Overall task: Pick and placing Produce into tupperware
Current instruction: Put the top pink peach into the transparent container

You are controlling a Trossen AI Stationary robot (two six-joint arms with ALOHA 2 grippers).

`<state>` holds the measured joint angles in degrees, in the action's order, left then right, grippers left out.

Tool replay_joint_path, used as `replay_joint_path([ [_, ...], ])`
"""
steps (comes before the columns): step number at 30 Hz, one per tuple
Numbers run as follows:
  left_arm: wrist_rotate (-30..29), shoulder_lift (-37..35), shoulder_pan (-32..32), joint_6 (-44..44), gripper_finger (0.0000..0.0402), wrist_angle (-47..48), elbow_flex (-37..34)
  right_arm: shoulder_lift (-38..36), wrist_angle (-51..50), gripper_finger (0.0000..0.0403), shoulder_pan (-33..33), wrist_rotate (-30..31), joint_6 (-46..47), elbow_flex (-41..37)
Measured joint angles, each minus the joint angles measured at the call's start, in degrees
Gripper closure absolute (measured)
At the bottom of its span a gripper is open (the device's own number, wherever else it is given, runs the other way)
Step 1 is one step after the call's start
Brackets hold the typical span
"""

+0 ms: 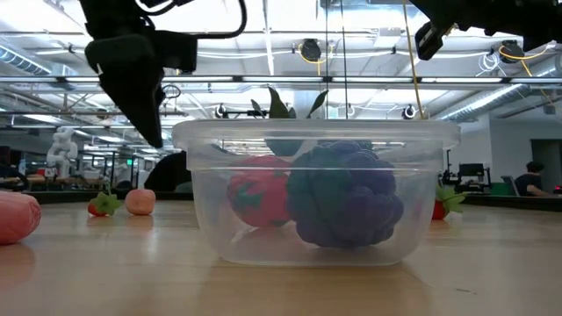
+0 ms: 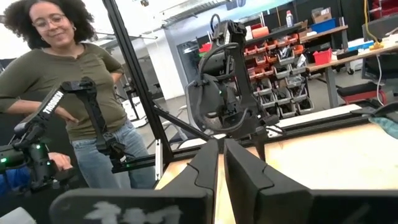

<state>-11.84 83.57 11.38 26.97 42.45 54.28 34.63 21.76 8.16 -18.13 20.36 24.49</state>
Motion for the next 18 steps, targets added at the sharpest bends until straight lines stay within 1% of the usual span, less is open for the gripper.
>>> replay_joint_path([
  [3,1.03,2.62,0.24,0.27,0.0156,0.88,-0.20,0.06,-0.13,0.0385,0.00,-0.07,-0.02,0.00],
  [6,1.60,4.41,0.00,0.34,0.0156,-0.91,-0.09,0.08,-0.21,0.0385,-0.02,-0.13,-0.11,0.00],
  [11,5.07,7.59,-0.11,0.35,0.0156,-1.69,-0.09,0.06,-0.63,0.0385,-0.01,-0.14,-0.04,0.02],
  [13,5.44,8.61,-0.16,0.34,0.0156,-1.76,-0.07,-0.02,-0.80,0.0385,-0.02,-0.15,-0.04,0.02],
  [16,5.57,9.45,-0.46,0.38,0.0156,0.76,-0.11,0.03,-0.74,0.0385,-0.02,-0.15,-0.04,0.02],
  [18,5.79,9.71,-0.99,0.67,0.0156,0.02,-0.07,0.02,-0.69,0.0385,-0.02,-0.17,-0.04,0.02],
])
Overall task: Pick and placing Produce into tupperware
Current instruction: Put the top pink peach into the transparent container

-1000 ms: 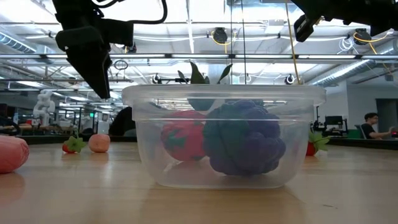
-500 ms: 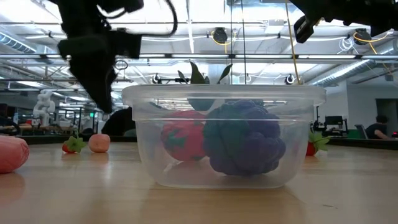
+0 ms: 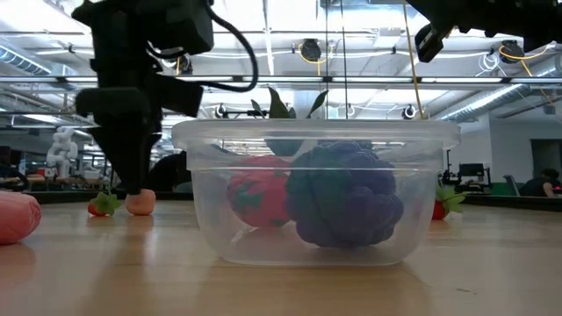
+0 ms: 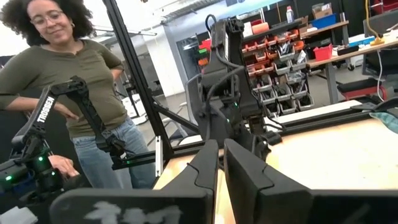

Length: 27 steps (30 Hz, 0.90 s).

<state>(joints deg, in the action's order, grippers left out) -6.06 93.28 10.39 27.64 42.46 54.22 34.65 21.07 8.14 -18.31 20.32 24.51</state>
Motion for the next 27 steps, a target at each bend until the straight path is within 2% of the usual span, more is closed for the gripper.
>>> replay_joint_path([
  [13,1.10,0.19,-1.75,-0.85,0.0156,-1.93,-0.02,-0.02,0.10,0.0385,0.00,0.00,0.00,0.00],
  [27,1.87,5.48,-3.36,-1.64,0.0156,-2.31,0.11,-0.02,0.10,0.0385,0.00,-0.04,0.02,0.00],
])
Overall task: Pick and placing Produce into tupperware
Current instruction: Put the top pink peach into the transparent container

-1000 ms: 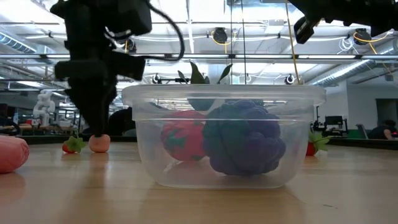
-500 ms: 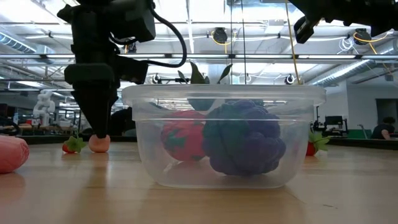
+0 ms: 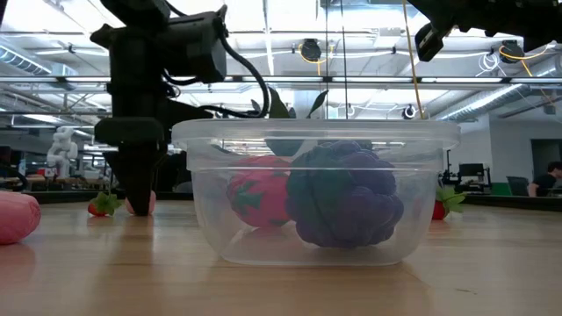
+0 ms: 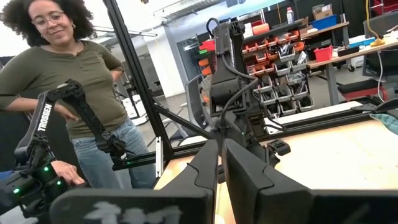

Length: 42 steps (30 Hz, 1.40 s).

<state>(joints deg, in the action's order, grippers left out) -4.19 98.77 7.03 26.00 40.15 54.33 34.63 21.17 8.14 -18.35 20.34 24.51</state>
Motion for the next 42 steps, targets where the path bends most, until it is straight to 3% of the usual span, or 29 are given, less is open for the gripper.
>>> replay_joint_path([
  [20,1.16,0.52,-0.05,-0.20,0.0158,-0.34,-0.09,0.00,0.02,0.0385,0.00,0.00,0.02,0.00],
  [32,1.80,0.58,-0.01,-0.38,0.0260,-1.28,-0.13,-0.02,0.90,0.0385,0.00,0.01,0.02,0.00],
  [42,1.71,-0.11,-0.05,-0.24,0.0272,-1.11,-0.06,-0.02,0.90,0.0385,0.00,0.02,0.02,0.00],
])
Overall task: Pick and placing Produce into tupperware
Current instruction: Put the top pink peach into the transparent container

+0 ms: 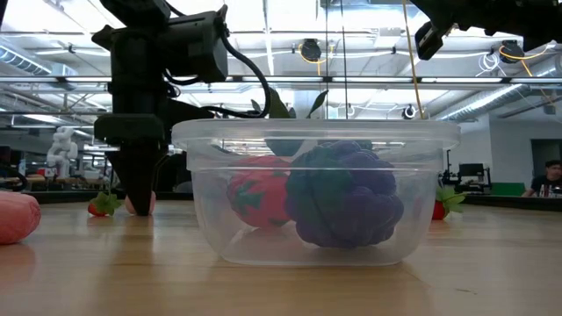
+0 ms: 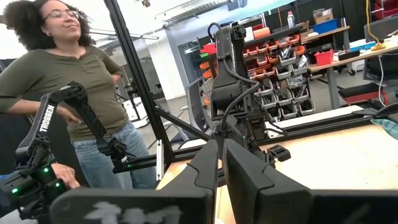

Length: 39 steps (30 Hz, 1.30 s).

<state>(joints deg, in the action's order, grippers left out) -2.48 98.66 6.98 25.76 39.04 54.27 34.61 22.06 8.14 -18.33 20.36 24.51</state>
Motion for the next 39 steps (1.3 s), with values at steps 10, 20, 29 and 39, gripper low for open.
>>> replay_joint_path([
  [10,0.33,-0.95,0.00,0.02,0.0272,0.32,0.26,0.01,-0.02,0.0385,0.00,-0.01,-0.02,0.00],
  [20,0.96,-1.89,0.00,0.32,0.0272,3.56,2.66,0.02,0.02,0.0385,0.02,0.00,-0.13,0.00],
  [29,0.92,-2.00,0.91,-0.81,0.0273,10.42,14.93,0.02,-0.02,0.0385,0.00,0.00,-0.18,0.00],
  [39,1.02,-1.87,8.57,-2.40,0.0273,1.68,25.17,0.02,-0.07,0.0385,0.02,0.00,-0.22,0.00],
])
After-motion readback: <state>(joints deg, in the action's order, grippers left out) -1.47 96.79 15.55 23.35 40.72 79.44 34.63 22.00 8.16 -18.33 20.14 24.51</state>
